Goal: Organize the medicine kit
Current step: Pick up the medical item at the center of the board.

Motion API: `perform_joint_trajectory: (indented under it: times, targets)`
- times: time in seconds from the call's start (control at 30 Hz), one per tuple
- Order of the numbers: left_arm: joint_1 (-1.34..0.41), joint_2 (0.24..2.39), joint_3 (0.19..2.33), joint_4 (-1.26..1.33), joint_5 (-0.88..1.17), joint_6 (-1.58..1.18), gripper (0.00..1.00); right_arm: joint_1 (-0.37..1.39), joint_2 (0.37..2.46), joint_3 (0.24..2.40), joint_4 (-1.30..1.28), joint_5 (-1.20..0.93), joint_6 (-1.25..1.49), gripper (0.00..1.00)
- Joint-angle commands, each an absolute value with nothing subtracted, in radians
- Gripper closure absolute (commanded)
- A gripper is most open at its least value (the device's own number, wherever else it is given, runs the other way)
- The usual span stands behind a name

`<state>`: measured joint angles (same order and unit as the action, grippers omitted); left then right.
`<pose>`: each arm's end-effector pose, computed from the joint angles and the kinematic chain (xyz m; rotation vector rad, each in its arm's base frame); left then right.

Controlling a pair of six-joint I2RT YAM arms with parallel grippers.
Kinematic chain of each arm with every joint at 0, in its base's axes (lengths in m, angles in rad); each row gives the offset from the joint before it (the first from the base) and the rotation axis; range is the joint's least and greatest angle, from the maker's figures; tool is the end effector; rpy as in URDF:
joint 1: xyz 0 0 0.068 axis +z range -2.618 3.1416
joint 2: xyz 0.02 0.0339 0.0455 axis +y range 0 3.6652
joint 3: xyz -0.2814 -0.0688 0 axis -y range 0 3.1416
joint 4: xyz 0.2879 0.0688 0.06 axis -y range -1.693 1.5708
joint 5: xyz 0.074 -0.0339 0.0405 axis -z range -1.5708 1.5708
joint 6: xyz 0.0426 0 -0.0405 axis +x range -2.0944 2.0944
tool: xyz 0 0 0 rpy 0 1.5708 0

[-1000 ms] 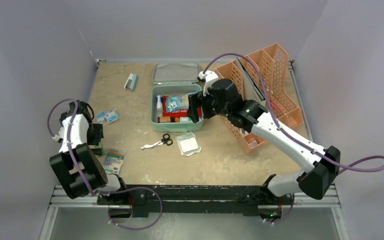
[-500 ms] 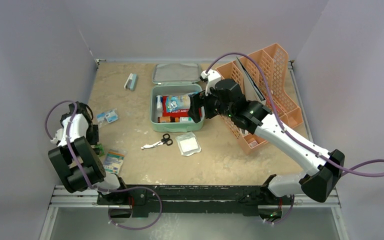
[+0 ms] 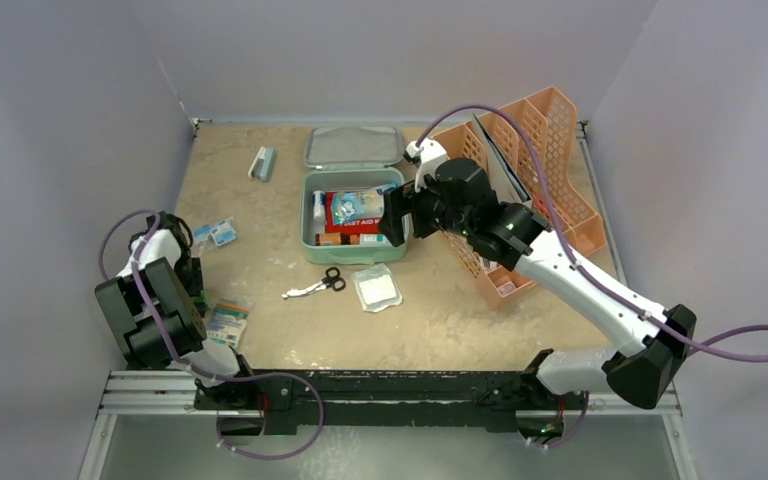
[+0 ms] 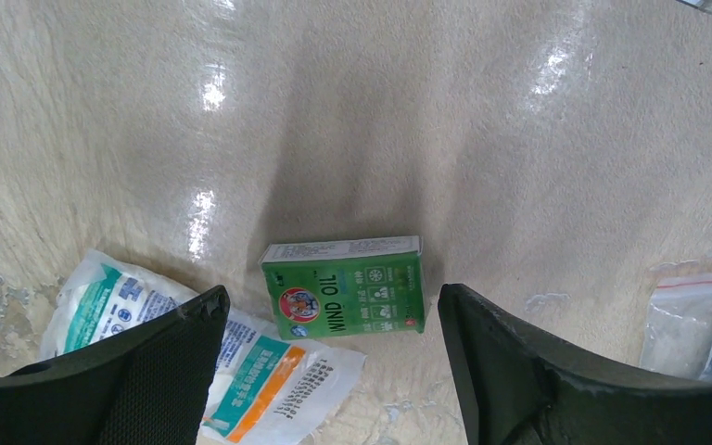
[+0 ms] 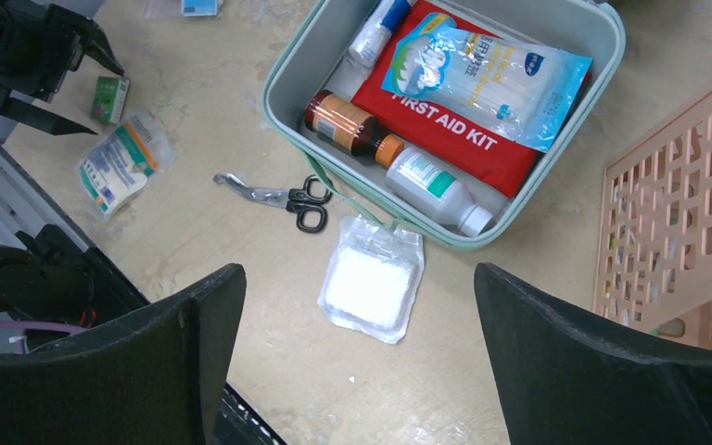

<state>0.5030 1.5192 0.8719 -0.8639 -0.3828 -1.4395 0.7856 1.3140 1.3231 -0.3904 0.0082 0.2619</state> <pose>0.2360 0.1480 0.1555 -2.3878 1.6118 0.4594 0.2435 0.2431 0.4049 -0.5161 1.9474 0.6744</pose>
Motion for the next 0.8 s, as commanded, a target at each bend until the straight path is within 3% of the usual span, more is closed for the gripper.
perform_joint_trajectory:
  times: [0.0, 0.2, 0.53, 0.77]
  targets:
    - [0.51, 1.544, 0.887, -0.841, -0.413, -1.456, 0.18, 0.79, 1.267, 1.337, -0.393, 0.002, 0.252, 0.05]
    - [0.509, 1.559, 0.88, -0.836, -0.406, -1.455, 0.19, 0.79, 1.256, 1.335, -0.393, 0.002, 0.252, 0.05]
    - [0.51, 1.563, 0.889, -0.851, -0.4, -1.451, 0.35, 0.79, 1.233, 1.321, -0.39, 0.002, 0.253, 0.05]
    - [0.51, 1.552, 0.887, -0.854, -0.391, -1.451, 0.41, 0.79, 1.225, 1.313, -0.391, 0.002, 0.253, 0.05]
